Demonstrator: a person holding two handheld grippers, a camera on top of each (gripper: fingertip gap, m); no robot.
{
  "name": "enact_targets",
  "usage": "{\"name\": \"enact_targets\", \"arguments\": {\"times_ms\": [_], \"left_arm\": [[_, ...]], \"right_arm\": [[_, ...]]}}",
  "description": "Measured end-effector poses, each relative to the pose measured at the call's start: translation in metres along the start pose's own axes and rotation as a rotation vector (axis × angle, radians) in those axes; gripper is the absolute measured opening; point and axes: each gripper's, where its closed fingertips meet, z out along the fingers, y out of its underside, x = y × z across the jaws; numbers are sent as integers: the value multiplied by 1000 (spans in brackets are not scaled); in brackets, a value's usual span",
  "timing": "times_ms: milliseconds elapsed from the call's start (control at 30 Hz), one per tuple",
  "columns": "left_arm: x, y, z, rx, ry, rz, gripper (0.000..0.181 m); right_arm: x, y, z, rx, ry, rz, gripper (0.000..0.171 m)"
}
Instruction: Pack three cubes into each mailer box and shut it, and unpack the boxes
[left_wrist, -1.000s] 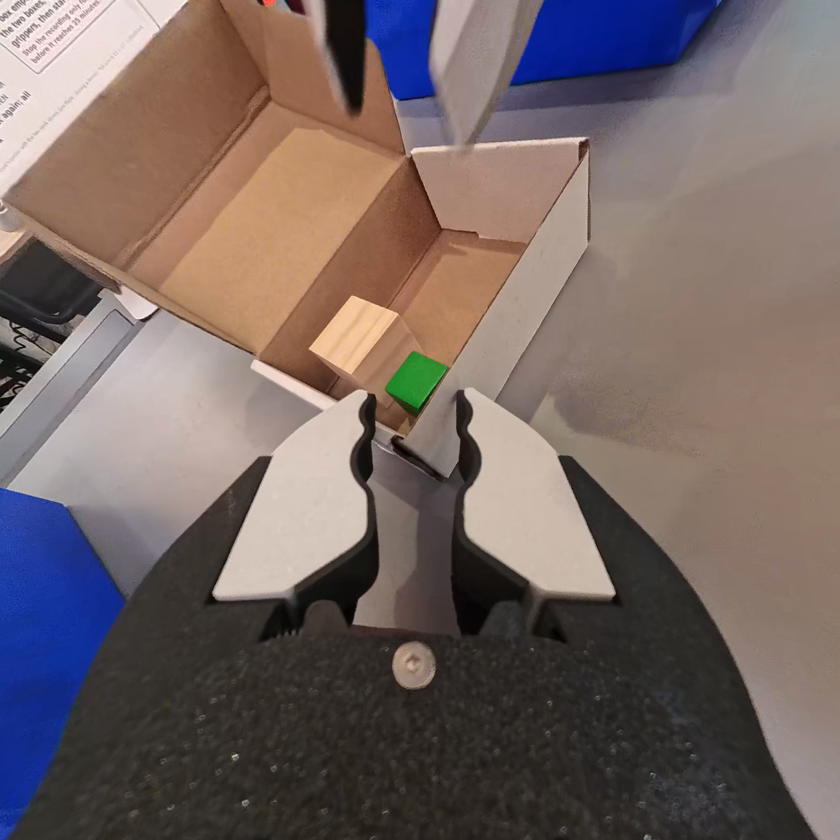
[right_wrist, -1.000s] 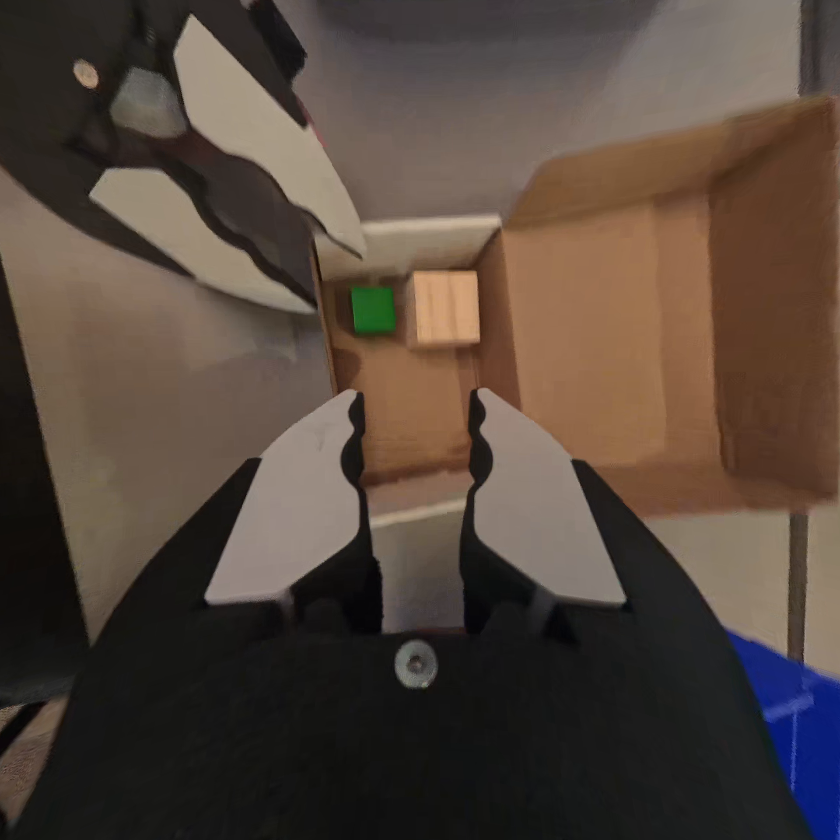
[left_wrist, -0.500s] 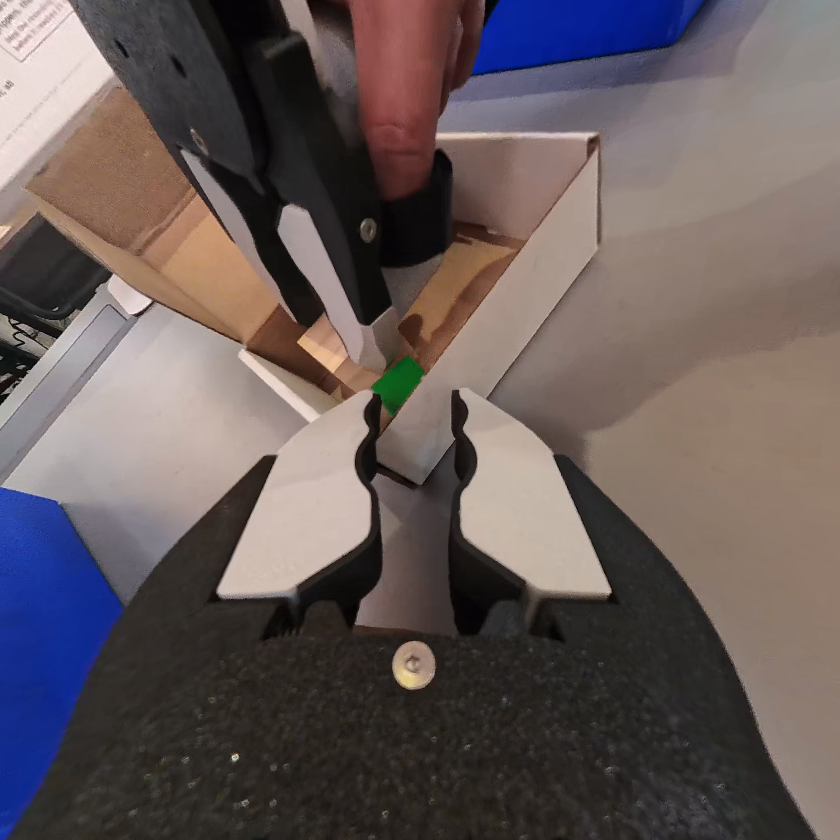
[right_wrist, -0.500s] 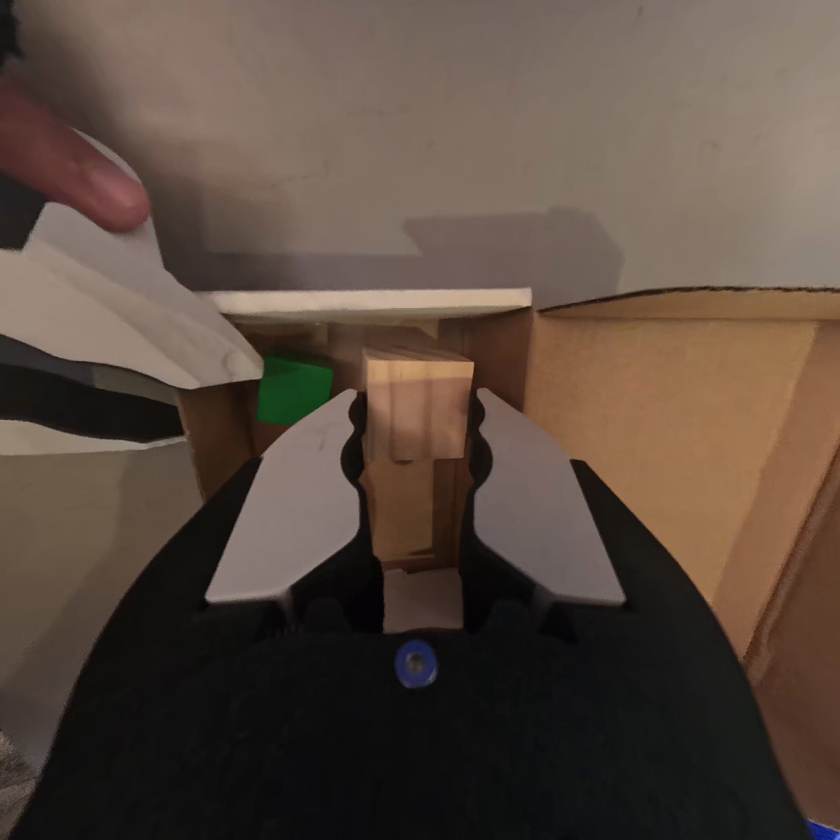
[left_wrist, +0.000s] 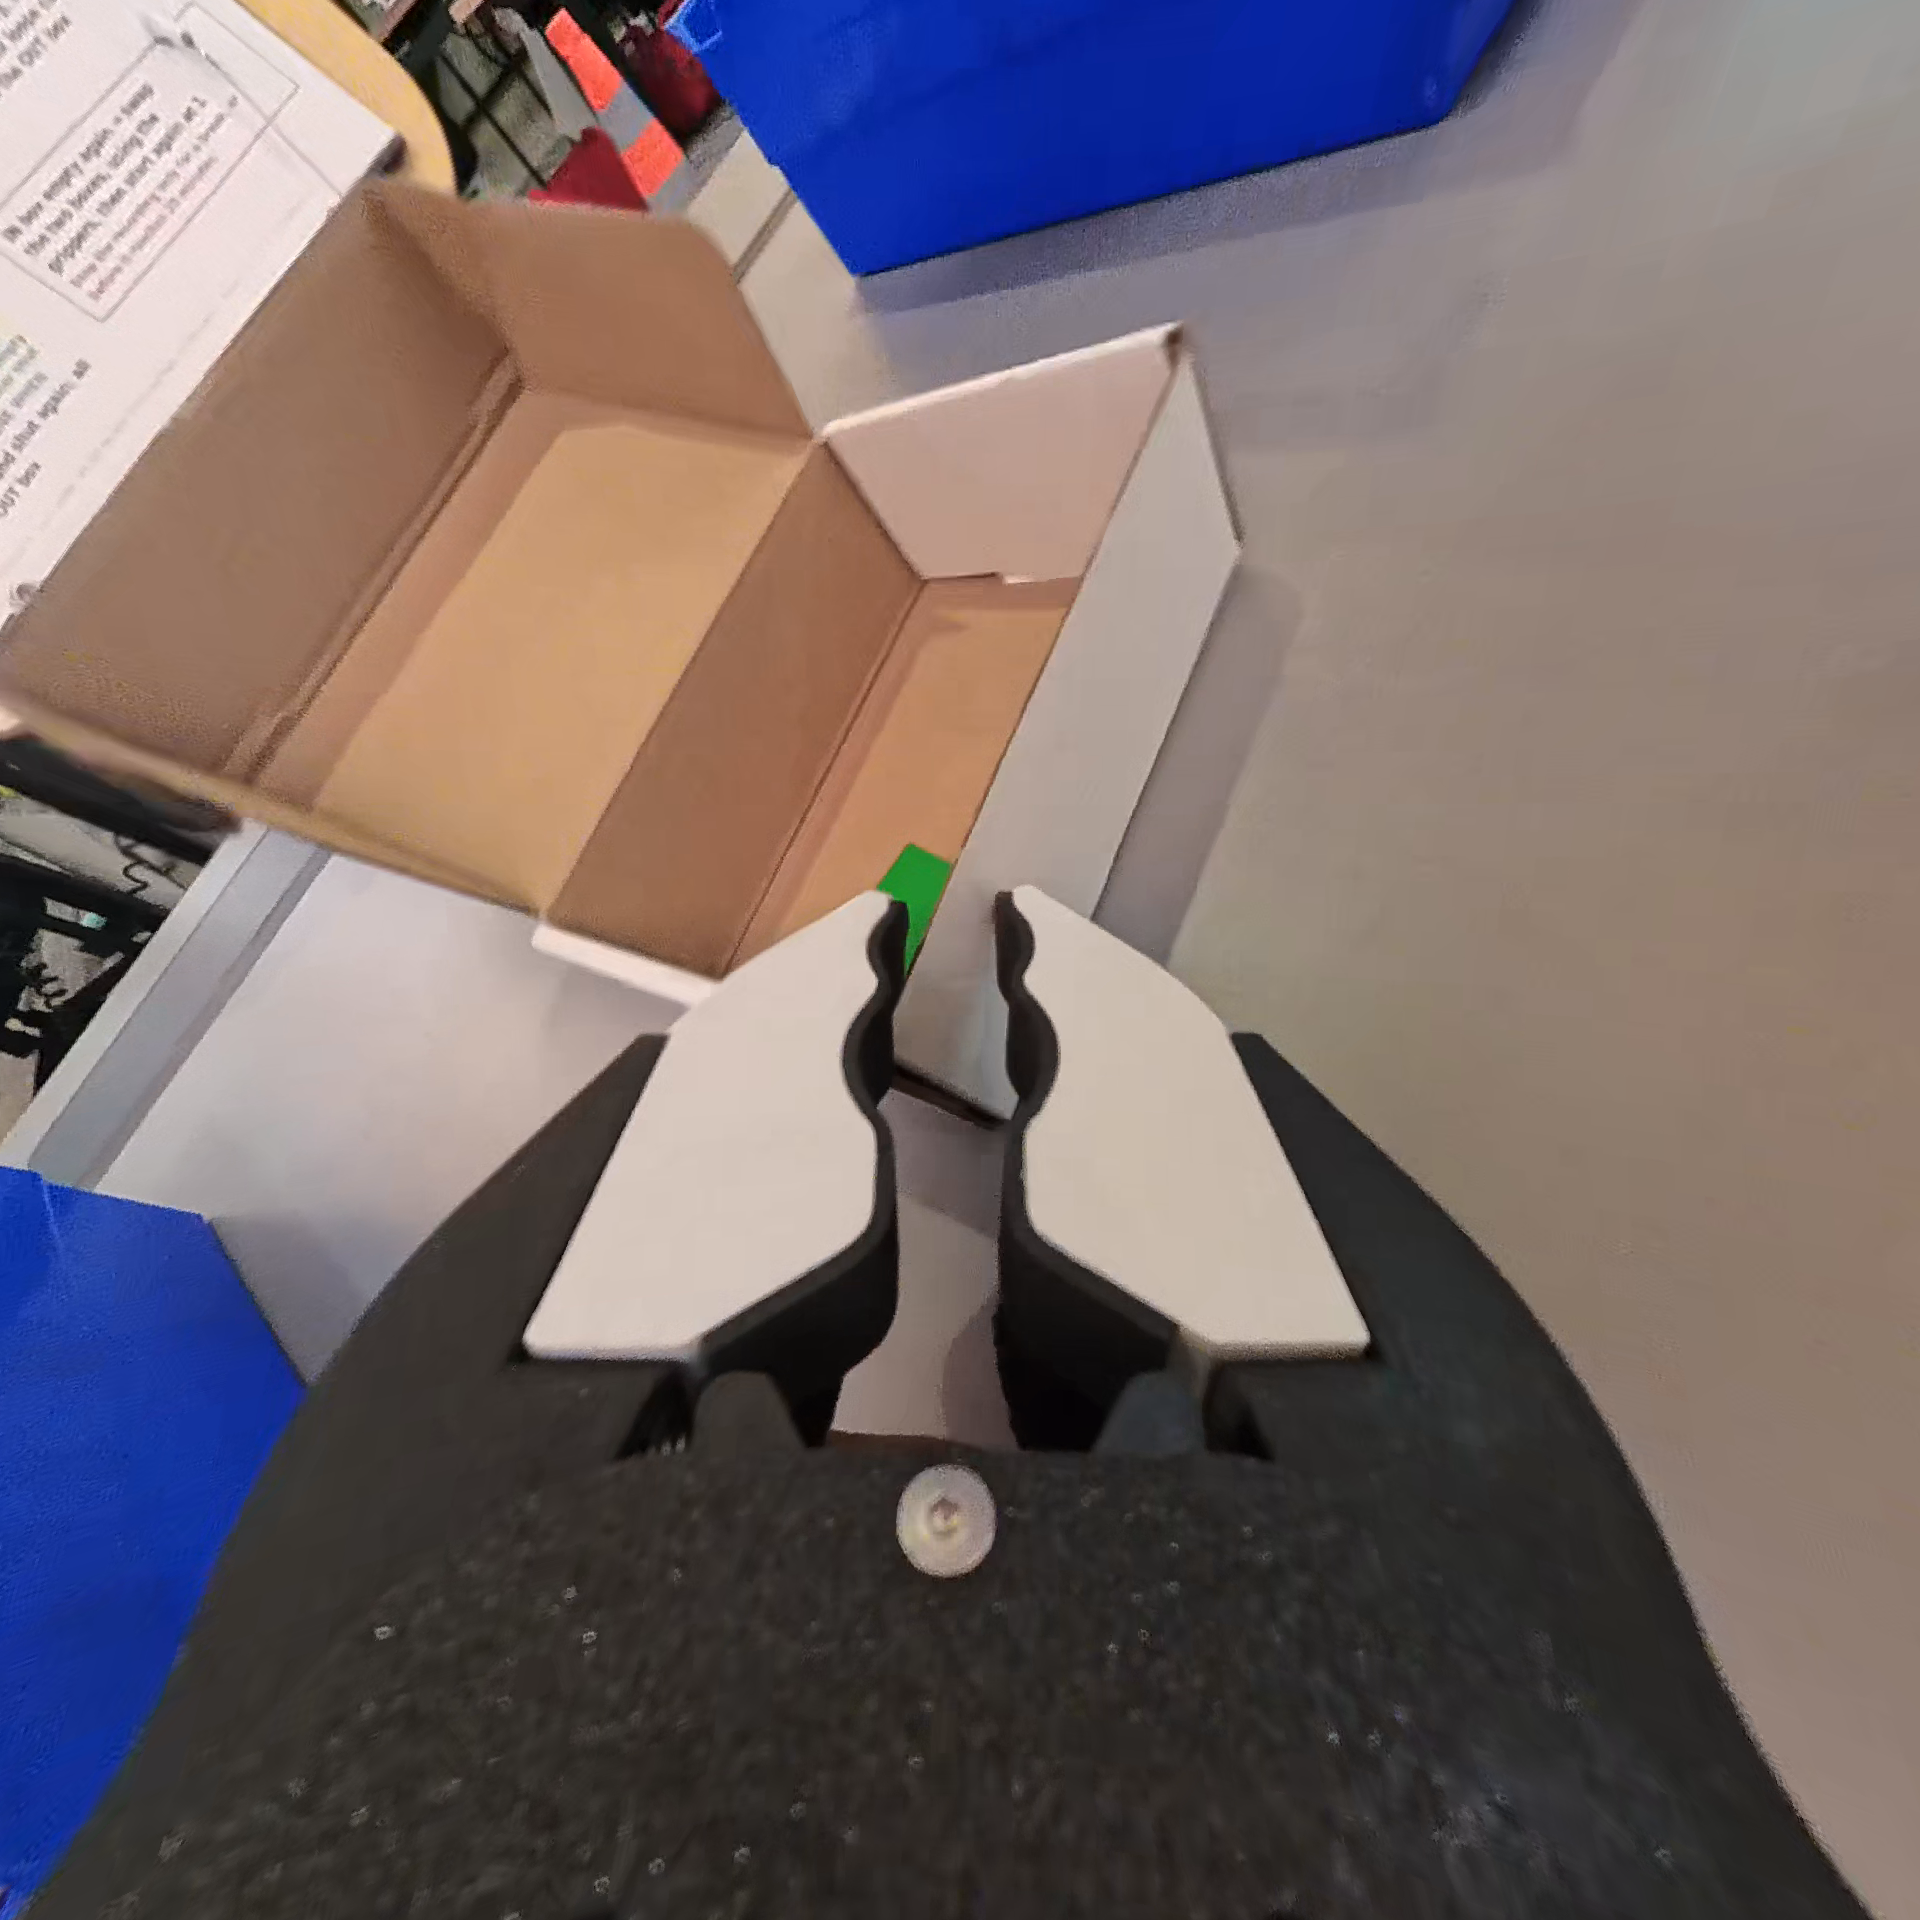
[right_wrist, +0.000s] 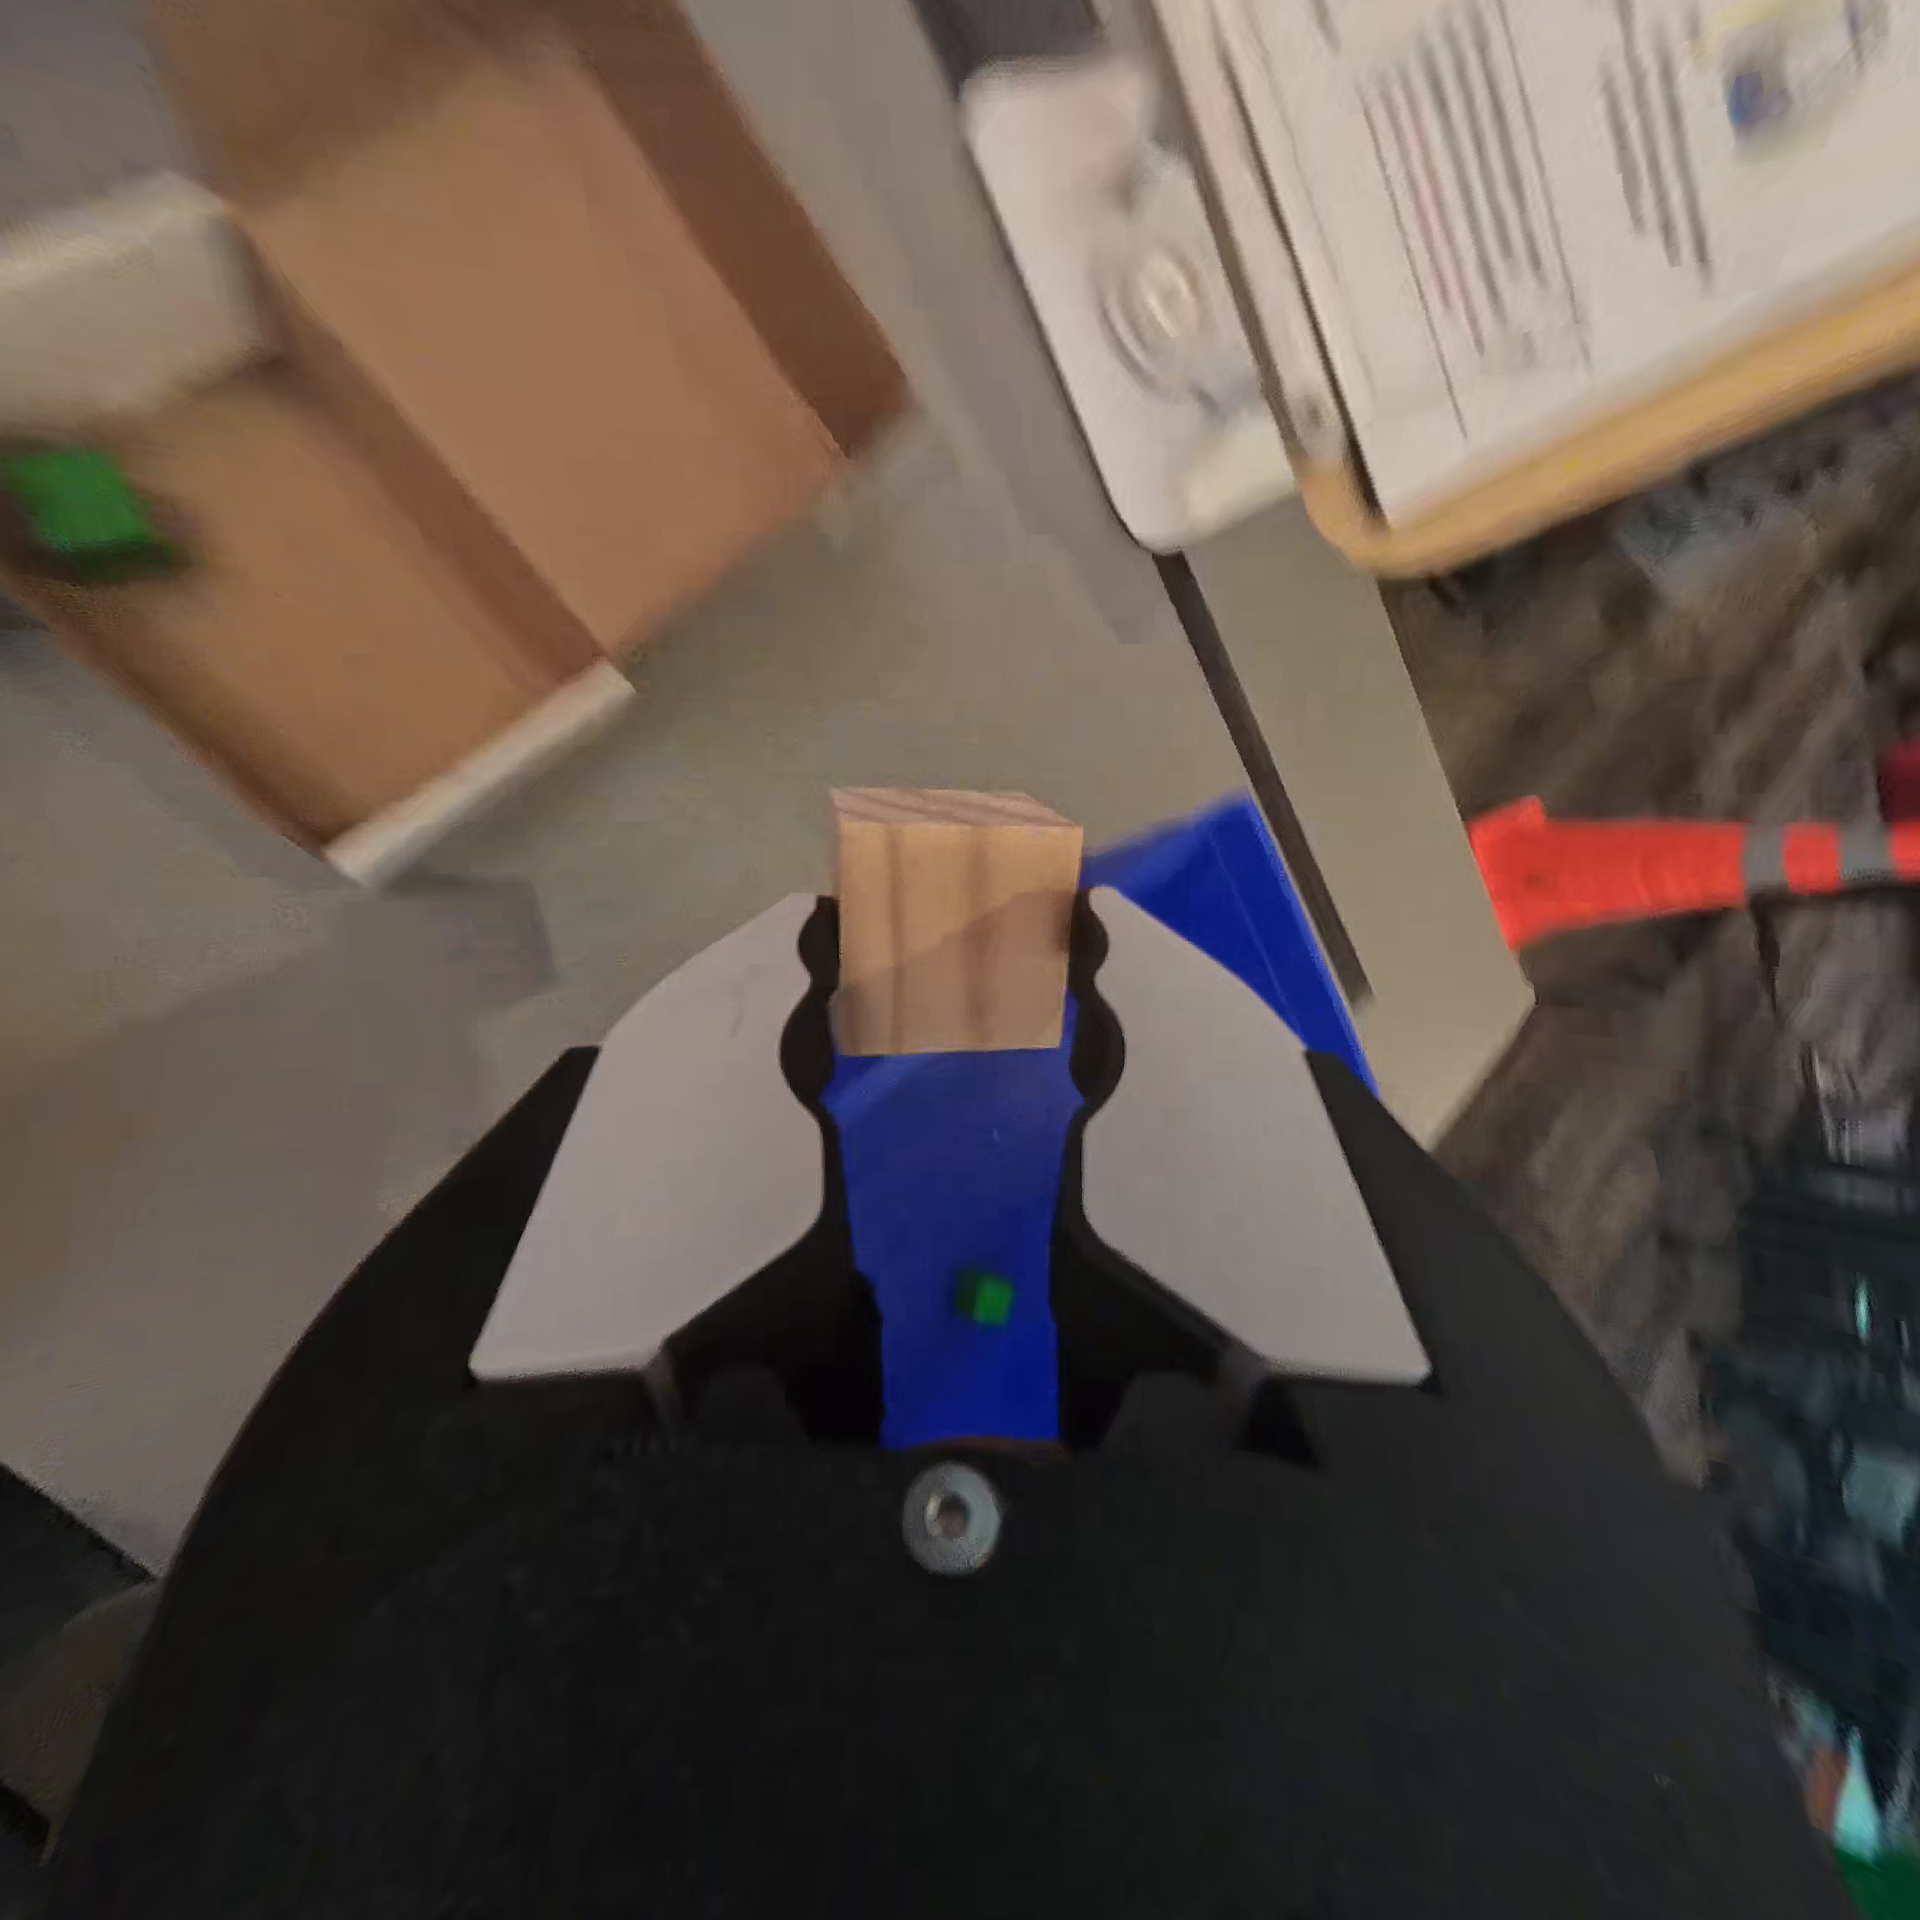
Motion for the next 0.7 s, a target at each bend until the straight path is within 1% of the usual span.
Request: {"name": "enact_targets", "arguments": {"times_ms": [67, 133, 200, 300, 367, 467, 667, 700], "left_arm": [[1, -1, 0, 3, -3, 14, 12], [0, -2, -1, 2, -5, 23, 9], [-2, -3, -1, 6, -21, 36, 7], [-5, -4, -2, 13, -31, 58, 6], [-5, -4, -2, 14, -32, 70, 6], [-4, -7, -3, 23, -30, 71, 6], [4, -3, -3, 19, 2, 130, 5], [4, -3, -4, 26, 4, 135, 5]], "right_arm": [[31, 51, 2, -87, 45, 95, 43], [43, 97, 12, -153, 2, 198, 43], [40, 134, 26, -207, -86, 286, 43], [25, 179, 45, -319, -179, 333, 43], [13, 197, 57, -373, -223, 348, 43], [-5, 205, 76, -380, -264, 335, 43], [-22, 229, 104, -462, -251, 296, 43], [-21, 228, 105, -443, -240, 301, 43]]}}
